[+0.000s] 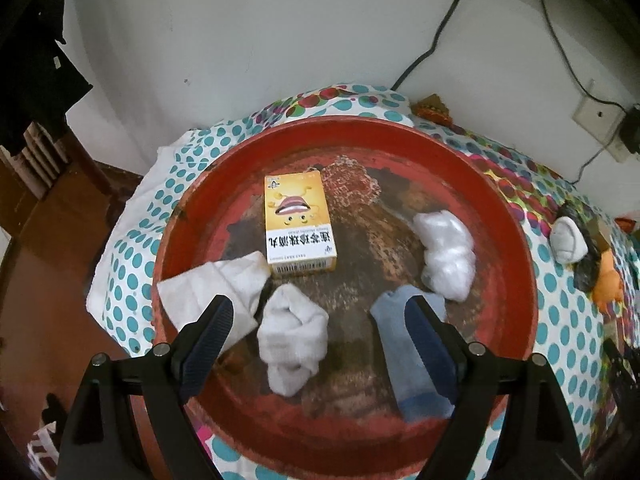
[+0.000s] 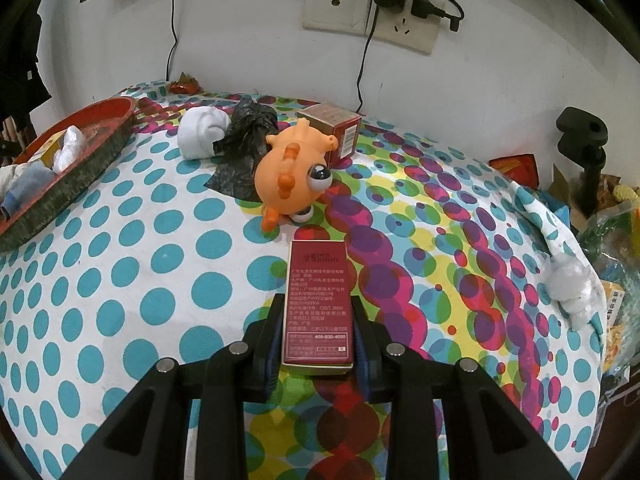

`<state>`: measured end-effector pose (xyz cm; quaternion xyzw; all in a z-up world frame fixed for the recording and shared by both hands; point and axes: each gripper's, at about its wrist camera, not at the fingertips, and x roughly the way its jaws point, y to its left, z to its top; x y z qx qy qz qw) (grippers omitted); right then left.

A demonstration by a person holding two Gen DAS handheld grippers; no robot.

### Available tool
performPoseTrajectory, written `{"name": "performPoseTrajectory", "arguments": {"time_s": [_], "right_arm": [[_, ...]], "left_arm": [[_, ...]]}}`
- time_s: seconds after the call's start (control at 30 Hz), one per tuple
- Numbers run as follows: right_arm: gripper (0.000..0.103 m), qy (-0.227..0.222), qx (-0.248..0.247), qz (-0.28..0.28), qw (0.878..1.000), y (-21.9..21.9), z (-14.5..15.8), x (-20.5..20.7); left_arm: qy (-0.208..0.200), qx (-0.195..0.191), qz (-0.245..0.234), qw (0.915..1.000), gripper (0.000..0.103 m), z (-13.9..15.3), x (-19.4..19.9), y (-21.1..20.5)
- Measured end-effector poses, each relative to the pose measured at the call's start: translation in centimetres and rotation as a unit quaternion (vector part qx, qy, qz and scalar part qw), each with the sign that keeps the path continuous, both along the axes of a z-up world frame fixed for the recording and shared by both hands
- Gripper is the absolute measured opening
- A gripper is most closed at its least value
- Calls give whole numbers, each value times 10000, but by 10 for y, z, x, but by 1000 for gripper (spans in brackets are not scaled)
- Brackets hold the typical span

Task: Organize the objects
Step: 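Withdraw the open left gripper from the tray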

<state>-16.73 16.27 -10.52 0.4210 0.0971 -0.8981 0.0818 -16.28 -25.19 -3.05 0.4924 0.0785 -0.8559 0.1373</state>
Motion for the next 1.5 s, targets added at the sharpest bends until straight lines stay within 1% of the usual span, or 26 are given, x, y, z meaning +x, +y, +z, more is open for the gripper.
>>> {"name": "performPoseTrajectory", "arguments": {"time_s": [0.17, 0.3, 0.4, 0.57, 0.77, 0.93, 1.0, 1.13, 1.2, 1.27, 1.37, 1.5], "right_arm": [[30, 18, 55, 0, 10000, -1, 1, 2], [30, 30, 94, -3, 10000, -1, 1, 2], [30, 46, 144, -3, 9999, 0, 1, 2], [30, 60, 205, -6, 9998, -8, 0, 2], [30, 66, 230, -7, 9997, -8, 0, 2], [30, 113, 378, -7, 9992, -11, 1, 4], [30, 138, 460, -6, 9988, -13, 0, 4], [30, 175, 581, -4, 9982, -16, 0, 5], [30, 186, 619, -4, 9979, -17, 0, 5], [30, 206, 682, -3, 9975, -19, 0, 6], [30, 227, 745, -1, 9970, -21, 0, 6], [29, 232, 751, -3, 9969, -21, 0, 6]], "left_arm": [[133, -98, -29, 9999, 88, 3, 16, 2], [221, -41, 23, 9997, 89, 0, 30, 2], [312, -79, 87, 9994, 89, -1, 42, 1], [437, -15, 166, 9989, 92, -4, 64, -3], [615, -232, 300, 9974, 97, -7, 90, -4], [755, -353, 323, 9960, 97, -10, 109, -2], [836, -410, 306, 9952, 100, -10, 116, -2], [899, -425, 378, 9943, 100, -14, 125, -5], [955, -328, 401, 9941, 100, -18, 128, -8], [912, -306, 370, 9947, 100, -21, 127, -8], [940, -400, 412, 9939, 101, -23, 128, -9], [943, -506, 300, 9938, 101, -25, 127, -4]]}}
